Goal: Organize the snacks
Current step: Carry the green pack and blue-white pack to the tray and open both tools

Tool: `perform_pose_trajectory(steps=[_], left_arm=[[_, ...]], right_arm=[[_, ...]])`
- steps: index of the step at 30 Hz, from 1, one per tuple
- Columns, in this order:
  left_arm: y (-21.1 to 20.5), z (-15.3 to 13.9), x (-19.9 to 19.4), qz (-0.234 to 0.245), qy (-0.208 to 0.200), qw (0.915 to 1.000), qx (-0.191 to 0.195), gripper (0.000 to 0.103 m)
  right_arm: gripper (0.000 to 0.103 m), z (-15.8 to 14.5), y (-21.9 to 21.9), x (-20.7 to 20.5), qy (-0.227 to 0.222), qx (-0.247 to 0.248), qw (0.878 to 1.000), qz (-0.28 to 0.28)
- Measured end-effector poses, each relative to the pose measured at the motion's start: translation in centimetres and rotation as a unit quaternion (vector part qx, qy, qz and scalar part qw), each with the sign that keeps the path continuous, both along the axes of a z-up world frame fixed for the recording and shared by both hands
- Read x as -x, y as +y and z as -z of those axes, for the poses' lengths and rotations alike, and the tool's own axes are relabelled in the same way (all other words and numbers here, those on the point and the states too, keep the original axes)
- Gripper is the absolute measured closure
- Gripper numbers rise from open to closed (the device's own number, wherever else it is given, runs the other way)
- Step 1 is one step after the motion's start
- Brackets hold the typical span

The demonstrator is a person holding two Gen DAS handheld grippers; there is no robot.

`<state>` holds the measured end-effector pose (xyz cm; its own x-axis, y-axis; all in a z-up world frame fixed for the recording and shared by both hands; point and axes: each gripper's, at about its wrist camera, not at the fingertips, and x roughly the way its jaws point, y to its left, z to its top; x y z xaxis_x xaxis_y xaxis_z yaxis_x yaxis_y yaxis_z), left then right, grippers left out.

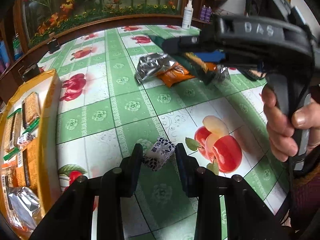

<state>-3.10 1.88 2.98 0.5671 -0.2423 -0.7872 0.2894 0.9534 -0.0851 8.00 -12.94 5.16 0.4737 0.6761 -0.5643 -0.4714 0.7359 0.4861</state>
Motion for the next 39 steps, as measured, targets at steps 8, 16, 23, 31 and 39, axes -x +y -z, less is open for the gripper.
perform_pose_trajectory(steps=[8,16,23,31,39], left_arm=[[2.9,-2.8,1.4,-0.024,-0.032,0.9989,0.025,0.07],[8.3,-4.3,2.7,-0.077,-0.052,0.9945,0.047,0.07],[13.7,-4.6,3.4,-0.132,-0.061,0.9874,0.064,0.07],[19.2,-3.4,3.4,-0.195,-0.057,0.976,0.078,0.07],[20.7,-1.2,3.2,-0.223,-0.047,0.9716,0.064,0.07]], right_arm=[[0.055,0.3,2.3,0.6,0.004,0.003,1.0,-0.021],[0.055,0.4,6.9,2.5,0.004,0.011,0.998,-0.062],[0.055,0.1,10.6,3.4,0.003,0.014,0.996,-0.086],[0.055,-1.4,16.7,4.2,-0.01,0.019,0.992,-0.123],[0.055,0.0,23.4,3.2,-0.005,0.047,0.991,-0.122]])
